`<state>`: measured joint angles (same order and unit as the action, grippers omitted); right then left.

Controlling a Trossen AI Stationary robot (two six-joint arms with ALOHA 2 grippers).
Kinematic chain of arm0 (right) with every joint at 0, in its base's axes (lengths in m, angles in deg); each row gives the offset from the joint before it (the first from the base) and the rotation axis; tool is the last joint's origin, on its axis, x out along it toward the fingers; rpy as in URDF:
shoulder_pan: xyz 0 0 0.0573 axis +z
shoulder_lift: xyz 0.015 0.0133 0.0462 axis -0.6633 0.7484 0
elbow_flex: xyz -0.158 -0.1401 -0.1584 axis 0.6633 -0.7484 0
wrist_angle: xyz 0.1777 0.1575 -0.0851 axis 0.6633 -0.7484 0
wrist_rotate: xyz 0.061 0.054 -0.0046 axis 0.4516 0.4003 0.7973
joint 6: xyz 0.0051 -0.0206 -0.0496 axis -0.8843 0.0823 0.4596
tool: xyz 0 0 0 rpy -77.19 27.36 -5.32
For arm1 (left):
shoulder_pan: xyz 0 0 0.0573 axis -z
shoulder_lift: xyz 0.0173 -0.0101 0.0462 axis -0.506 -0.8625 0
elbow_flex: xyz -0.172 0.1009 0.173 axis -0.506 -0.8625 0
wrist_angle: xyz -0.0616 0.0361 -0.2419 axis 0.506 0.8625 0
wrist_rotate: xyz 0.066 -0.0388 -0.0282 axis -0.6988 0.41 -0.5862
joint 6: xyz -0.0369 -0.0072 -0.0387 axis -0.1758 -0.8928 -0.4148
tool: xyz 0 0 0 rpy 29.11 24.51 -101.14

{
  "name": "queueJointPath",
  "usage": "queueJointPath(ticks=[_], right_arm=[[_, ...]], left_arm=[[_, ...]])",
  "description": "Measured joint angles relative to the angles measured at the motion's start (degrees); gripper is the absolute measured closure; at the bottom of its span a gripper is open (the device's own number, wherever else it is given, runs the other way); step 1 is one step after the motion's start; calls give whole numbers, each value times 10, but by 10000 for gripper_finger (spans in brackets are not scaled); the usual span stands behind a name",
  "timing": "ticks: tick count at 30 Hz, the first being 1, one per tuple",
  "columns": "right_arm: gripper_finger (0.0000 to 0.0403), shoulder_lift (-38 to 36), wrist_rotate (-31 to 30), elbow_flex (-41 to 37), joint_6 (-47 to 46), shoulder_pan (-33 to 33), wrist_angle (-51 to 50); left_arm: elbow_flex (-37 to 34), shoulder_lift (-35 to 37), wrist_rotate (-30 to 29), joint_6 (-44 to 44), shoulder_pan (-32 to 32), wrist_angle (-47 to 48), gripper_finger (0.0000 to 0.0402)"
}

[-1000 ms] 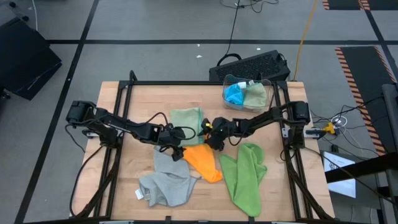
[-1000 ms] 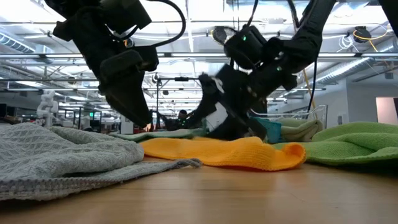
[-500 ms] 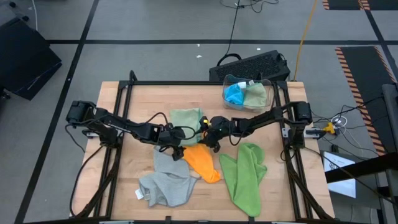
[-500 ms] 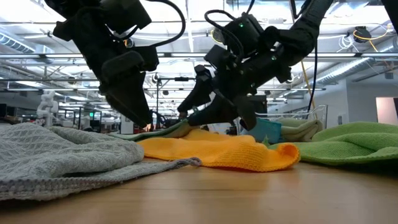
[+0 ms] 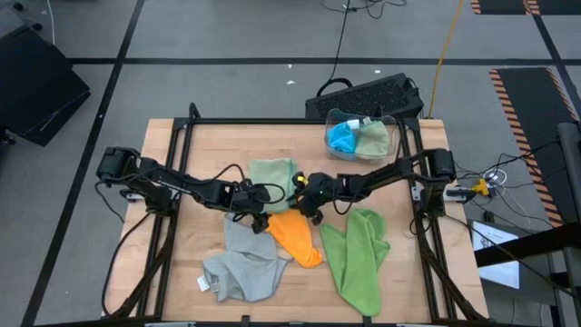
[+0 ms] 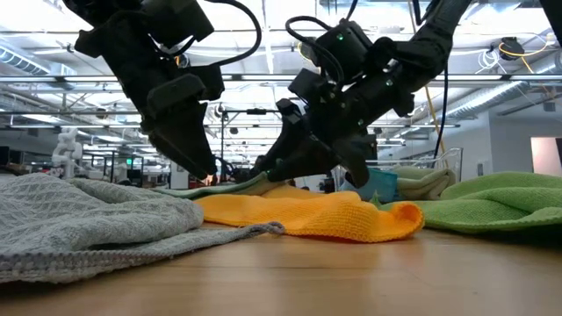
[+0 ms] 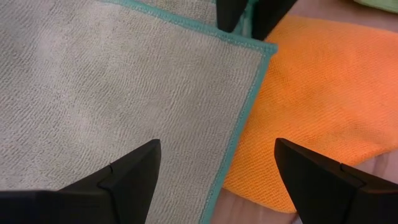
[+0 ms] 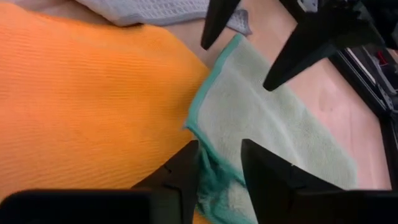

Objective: Fold microfiber towels
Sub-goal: Fold the light green microfiber towel

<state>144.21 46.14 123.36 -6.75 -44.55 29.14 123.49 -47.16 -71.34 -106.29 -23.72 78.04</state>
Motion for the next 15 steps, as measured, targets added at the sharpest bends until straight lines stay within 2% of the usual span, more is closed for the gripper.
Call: queueJointPath(ticks=[5, 11, 15], right_arm=[[316, 0, 2, 0, -1, -9, -6], [394, 8, 15, 0, -15, -11, -9], [395, 3, 2, 10, -36, -7, -21]], left_arm=[[0, 0, -5, 0, 0, 0, 89], [0, 0, -15, 0, 0, -7, 89], [3, 0, -14, -2, 4, -13, 89]])
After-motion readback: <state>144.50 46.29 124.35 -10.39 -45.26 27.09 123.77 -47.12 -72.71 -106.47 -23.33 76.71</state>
